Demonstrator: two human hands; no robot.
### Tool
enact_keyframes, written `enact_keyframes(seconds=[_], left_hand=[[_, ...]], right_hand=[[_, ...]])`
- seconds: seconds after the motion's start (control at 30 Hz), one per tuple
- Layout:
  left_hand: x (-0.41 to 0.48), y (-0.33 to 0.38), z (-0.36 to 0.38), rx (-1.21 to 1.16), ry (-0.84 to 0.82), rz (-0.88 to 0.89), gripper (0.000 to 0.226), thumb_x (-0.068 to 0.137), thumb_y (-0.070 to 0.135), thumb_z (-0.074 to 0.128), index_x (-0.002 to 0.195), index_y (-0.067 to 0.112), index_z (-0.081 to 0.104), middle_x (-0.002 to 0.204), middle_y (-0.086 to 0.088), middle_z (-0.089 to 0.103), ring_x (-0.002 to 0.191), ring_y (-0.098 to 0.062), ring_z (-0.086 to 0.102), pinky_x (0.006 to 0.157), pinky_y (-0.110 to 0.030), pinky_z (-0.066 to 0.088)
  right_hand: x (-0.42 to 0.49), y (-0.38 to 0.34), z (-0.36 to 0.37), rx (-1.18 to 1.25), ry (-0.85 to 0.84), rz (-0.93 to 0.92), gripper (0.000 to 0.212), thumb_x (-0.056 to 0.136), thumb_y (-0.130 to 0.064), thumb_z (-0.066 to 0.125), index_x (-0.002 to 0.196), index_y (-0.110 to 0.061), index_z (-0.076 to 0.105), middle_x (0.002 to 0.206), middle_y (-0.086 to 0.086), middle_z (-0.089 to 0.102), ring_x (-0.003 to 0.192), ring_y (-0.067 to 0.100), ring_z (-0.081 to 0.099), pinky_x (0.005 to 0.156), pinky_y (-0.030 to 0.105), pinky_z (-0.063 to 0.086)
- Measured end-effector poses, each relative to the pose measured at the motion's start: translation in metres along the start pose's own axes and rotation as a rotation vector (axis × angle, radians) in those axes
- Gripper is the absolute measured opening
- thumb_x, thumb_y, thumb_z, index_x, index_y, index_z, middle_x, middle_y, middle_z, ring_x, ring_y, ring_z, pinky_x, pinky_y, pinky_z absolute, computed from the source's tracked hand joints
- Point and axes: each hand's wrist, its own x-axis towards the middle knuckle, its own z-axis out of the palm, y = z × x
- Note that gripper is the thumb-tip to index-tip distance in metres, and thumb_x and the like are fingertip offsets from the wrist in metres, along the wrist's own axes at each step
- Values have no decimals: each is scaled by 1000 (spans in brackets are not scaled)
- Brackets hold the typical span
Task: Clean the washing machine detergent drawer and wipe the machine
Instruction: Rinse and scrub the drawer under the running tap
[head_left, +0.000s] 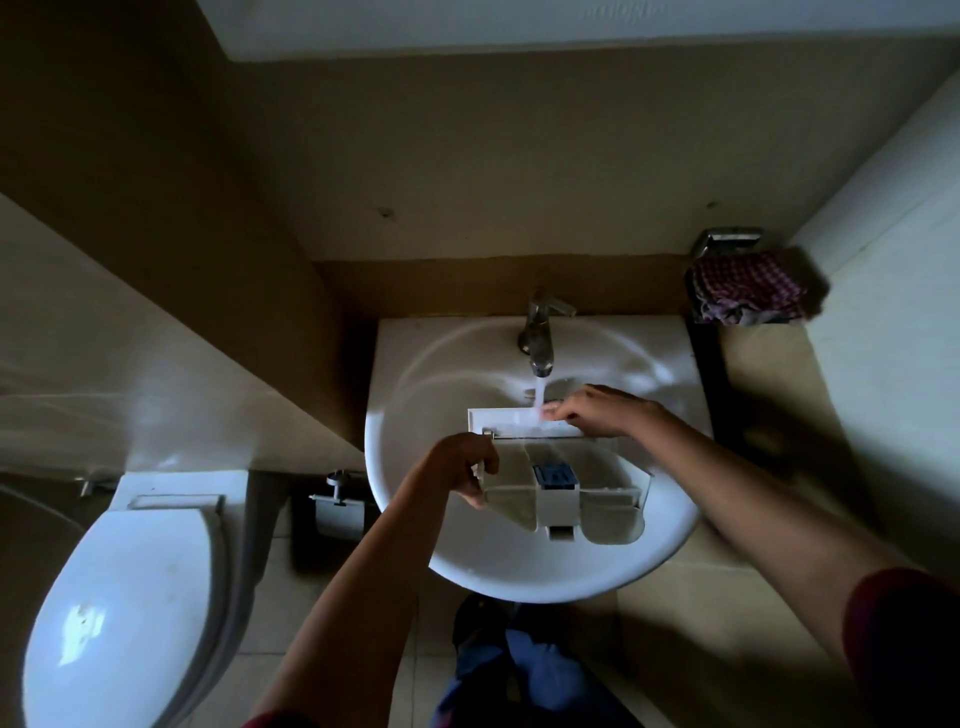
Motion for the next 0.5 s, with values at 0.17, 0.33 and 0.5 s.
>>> enact_keyframes(seconds=[0.17, 0.33, 0.5], left_hand=[[1, -1, -1, -17, -5, 54, 45, 86, -7, 44, 130, -2, 39, 139, -31, 39, 120, -49, 48, 92, -51, 47], [-3, -2, -1, -29, 9, 87, 28, 85, -6, 48, 112, 2, 48, 128, -24, 50, 116, -44, 54, 70, -38, 55], [-10, -9, -9, -247, -112, 59, 21, 88, -10, 31, 96, 2, 46, 102, -20, 46, 78, -34, 52, 49, -40, 56]], right_hand=[[-44, 55, 4, 164, 68, 206, 34, 94, -9, 54, 122, -26, 64, 133, -7, 55, 103, 7, 64, 92, 14, 42], [-55, 64, 29, 473, 203, 344, 38, 86, 5, 59, 122, -7, 63, 121, 10, 65, 103, 10, 62, 82, 3, 42], [-44, 41, 39, 1012, 402, 391, 28, 86, 5, 62, 109, -7, 52, 107, 11, 62, 102, 21, 58, 86, 31, 47]])
